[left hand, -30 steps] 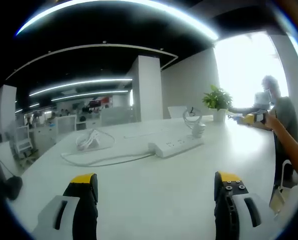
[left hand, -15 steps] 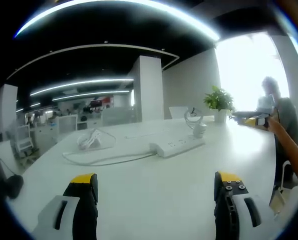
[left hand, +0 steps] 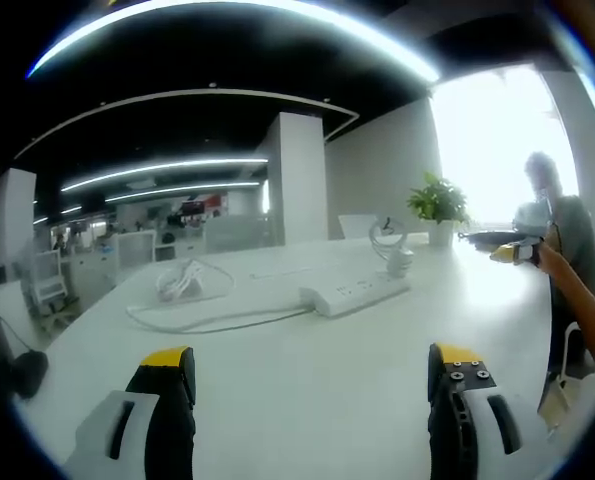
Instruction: Straighten the power strip on the desk, plug the charger into it
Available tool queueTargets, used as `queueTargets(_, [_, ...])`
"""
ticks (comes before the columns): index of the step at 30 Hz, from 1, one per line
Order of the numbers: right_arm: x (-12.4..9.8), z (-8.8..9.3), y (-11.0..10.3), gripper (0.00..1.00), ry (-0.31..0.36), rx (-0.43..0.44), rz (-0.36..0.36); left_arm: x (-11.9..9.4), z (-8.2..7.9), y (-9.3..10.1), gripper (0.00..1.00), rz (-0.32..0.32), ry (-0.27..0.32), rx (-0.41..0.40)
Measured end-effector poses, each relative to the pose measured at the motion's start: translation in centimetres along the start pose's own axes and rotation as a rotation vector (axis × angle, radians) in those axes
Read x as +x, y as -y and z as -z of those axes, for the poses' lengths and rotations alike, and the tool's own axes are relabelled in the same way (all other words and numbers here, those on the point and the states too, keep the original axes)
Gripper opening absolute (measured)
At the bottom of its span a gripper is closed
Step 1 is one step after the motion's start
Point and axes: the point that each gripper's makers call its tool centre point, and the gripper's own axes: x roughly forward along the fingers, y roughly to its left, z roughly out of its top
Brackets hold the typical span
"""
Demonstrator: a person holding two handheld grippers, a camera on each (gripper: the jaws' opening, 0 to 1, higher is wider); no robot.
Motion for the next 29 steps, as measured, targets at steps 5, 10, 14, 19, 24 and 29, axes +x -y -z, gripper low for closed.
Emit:
queueTargets(5, [-0.06, 0.17, 0.03, 1.00, -0.003, 0.004, 0.001, -0.07, -0.06, -0.03, 0.99, -0.002, 0.002, -0.001])
queueTargets(10, [-0.01, 0.25, -0.07, 1.00, -0.001, 0.006, 0.001, -0.16, -0.06, -0.17, 0.99, -0.006, 0.004, -0.003])
queueTargets(14, [0.06, 0.45, -0.17, 1.00, -0.005, 0.009, -0.001, -0.17, 0.06, -0.23, 0.99, -0.008, 0.000, -0.003])
queueTargets(19, [0.10, 0.77, -0.09, 1.00, -0.013, 0.004, 0.002, -0.15, 0.12, -0.27, 0.99, -0.009, -0.001, -0.003])
queueTargets(24, [0.09, 1.01, -0.14, 1.00, -0.018, 0.005, -0.001, -0.08, 0.06, -0.29, 0.99, -0.009, -0.001, -0.002])
queueTargets(29, [0.01, 0.97, -0.12, 1.00, -0.017, 0.008, -0.002, -0.08, -0.05, -0.16, 0.99, -0.008, 0.003, -0.001])
